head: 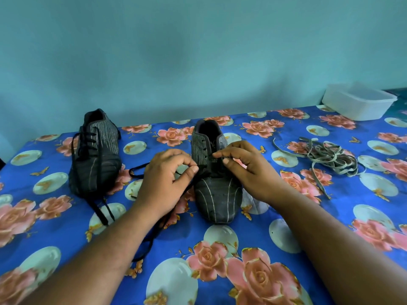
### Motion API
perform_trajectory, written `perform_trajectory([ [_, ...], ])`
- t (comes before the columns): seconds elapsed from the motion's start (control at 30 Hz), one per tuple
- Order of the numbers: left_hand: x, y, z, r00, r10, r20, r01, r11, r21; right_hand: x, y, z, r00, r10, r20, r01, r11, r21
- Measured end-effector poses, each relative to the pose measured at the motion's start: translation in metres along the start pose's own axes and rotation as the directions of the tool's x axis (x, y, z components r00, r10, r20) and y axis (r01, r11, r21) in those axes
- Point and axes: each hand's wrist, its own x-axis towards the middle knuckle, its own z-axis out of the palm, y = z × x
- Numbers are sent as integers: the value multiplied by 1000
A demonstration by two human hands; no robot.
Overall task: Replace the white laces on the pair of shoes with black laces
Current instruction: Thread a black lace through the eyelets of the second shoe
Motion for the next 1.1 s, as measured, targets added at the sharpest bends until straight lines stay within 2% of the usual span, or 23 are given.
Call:
perform_trajectory([
  [0.1,3,-1,-5,999,-29,-38,27,998,-57,0,-1,1,1000,3,-3,-3,1000,7],
  [0.17,6,-6,-12,981,-130,-145,109,984,-144,0,-1,1,1000,9,-6,-9,1000,12],
  [0.23,8,-13,-19,925,-261,-275,199,951,-235,-1,-1,0,1000,16,-12,-16,1000,12],
  [0.3,8,-23,-25,877,-336,-344,268,936,-229,0,-2,1,1000,24,-10,-24,1000,3],
  [0.37,9,-28,-26,868,-345,-358,295,937,-186,0,-2,1,1000,23,-8,-23,1000,-13],
  [0.47,8,-26,-22,892,-321,-317,318,946,-63,-1,-4,0,1000,11,-15,-13,997,-78],
  [0.53,7,-22,-18,917,-298,-265,326,943,70,-2,-8,-2,1000,-15,-20,10,977,-211],
  [0.57,7,-19,-17,933,-262,-247,294,950,106,-1,-12,-3,999,-32,-20,25,956,-291],
  [0.67,5,-6,-12,986,-64,-152,79,992,96,2,-22,-6,998,-57,34,66,884,-462],
  [0.77,1,5,-3,1000,27,1,-27,995,96,4,-28,-5,994,-14,105,70,832,-551],
  [0.83,0,10,0,998,41,37,-44,995,90,4,-30,-4,993,7,114,59,826,-561],
  [0.9,0,11,0,1000,26,14,-27,997,70,5,-32,-4,992,29,121,42,836,-547],
  [1.1,1,10,0,999,-44,10,44,999,21,7,-30,-1,989,102,106,-51,912,-407],
])
